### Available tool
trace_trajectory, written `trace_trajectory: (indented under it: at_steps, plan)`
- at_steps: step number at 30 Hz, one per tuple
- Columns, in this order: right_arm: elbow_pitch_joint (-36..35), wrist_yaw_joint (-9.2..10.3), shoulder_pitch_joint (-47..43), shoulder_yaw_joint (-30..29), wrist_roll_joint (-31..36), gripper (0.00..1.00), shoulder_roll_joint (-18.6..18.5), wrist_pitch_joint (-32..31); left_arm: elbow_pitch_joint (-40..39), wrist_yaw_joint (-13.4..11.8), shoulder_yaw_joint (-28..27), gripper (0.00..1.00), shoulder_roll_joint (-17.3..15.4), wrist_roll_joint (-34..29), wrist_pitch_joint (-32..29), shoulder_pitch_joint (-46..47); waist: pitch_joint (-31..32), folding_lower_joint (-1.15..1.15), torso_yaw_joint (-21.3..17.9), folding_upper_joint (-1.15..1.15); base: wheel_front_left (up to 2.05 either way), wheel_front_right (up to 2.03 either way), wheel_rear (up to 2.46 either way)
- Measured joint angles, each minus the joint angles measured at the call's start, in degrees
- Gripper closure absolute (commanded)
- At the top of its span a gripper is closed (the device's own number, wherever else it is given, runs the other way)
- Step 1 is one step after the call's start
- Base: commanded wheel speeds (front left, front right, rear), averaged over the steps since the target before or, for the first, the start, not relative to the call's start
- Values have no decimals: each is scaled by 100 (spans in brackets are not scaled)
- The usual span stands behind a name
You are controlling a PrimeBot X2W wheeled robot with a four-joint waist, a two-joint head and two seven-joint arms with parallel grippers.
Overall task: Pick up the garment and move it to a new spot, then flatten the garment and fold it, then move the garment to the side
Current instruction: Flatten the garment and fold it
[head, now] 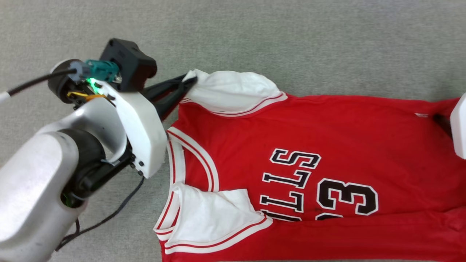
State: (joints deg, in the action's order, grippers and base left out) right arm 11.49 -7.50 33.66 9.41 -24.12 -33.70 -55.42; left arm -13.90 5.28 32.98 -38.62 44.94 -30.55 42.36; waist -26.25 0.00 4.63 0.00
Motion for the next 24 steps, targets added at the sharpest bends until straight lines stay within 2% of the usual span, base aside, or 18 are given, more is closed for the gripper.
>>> trace_trajectory:
  at_steps: [7,8,9,10,19,24]
  plan:
    - [279,0,41,82,-31,0,-92,250,-209,-49,120,100,124,-88,107,-103,-175,-1,220,0,0,0,0]
    - [312,1,42,109,-56,31,-116,259,-209,-49,134,100,132,-89,110,-111,-186,-1,241,0,0,0,0]
    - [342,0,42,131,-74,68,-138,297,-207,-51,143,100,143,-89,127,-126,-190,-2,256,0,0,0,0]
    - [363,1,42,157,-97,100,-149,327,-198,-52,156,100,147,-90,146,-141,-187,-2,266,0,0,0,0]
    - [576,1,49,297,-197,100,-69,1018,10,-188,108,100,142,-186,416,-354,130,0,181,0,0,0,0]
    - [347,-1,-50,246,-318,100,-18,1352,76,-313,-5,100,20,-191,605,-617,442,0,77,0,0,0,0]
